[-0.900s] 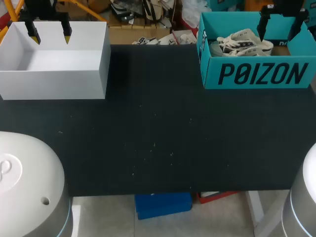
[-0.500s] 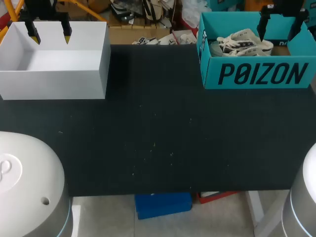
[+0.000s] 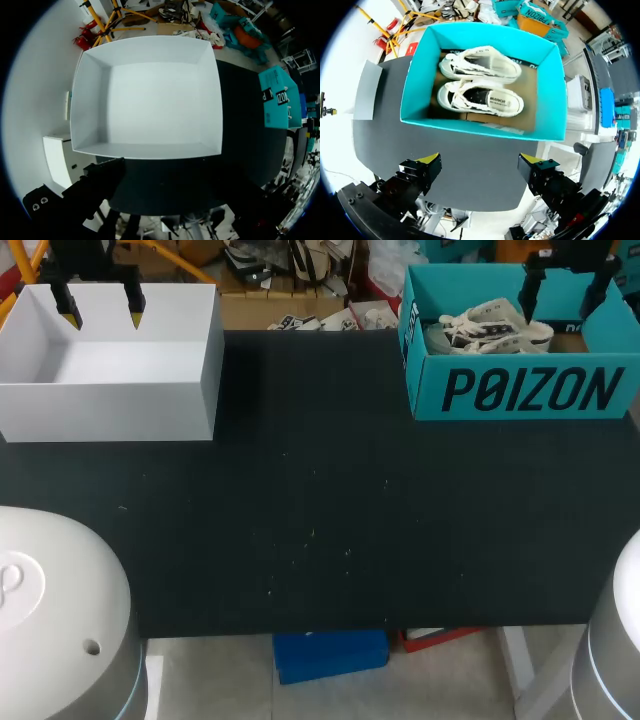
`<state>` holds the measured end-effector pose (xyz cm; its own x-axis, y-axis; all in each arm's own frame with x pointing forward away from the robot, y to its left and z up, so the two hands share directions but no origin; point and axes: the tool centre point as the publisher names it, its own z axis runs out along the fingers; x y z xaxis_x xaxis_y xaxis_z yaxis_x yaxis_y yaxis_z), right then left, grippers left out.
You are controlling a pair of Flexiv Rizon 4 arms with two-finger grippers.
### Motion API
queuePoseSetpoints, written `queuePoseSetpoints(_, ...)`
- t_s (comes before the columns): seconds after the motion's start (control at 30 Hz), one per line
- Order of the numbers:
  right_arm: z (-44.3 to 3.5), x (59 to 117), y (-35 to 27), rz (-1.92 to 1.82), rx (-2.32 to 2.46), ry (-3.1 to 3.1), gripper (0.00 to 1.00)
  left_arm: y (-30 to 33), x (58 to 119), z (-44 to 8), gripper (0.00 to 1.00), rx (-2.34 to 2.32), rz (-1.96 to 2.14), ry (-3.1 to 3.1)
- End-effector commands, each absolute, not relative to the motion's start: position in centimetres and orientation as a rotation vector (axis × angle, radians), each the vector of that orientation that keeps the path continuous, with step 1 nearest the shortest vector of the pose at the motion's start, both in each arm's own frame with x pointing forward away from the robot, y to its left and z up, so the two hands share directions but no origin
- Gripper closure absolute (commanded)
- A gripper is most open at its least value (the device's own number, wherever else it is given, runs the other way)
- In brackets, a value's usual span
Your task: Take the shoe out of the shoebox, open the shoe tongue, remove and reinsert the insole, then place the shoe into the shoebox
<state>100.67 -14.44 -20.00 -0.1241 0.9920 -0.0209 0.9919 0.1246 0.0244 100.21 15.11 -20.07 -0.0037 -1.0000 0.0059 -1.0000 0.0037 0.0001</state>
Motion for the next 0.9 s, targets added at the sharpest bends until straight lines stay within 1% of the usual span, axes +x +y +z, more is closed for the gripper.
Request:
queuePoseSetpoints(0.03, -19.3, 99.4, -13.5, 0.065, 0.98, 2.735, 0.0, 15.0, 100.1, -20.0, 0.0, 2.218, 0.0, -2.221)
queuePoseSetpoints(0.07, -19.0, 98.7, -13.7, 0.052, 0.768, 2.782, 0.0, 15.0, 100.1, -20.0, 0.0, 2.218, 0.0, -2.221)
queuePoseSetpoints(0.6, -19.2, 98.6, -13.8, 0.044, 0.745, 2.794, 0.0, 15.0, 100.1, -20.0, 0.0, 2.218, 0.0, -2.221)
queuePoseSetpoints(0.9, -19.5, 100.3, -13.7, 0.127, 0.285, 2.989, 0.0, 15.0, 100.1, -20.0, 0.0, 2.218, 0.0, -2.221)
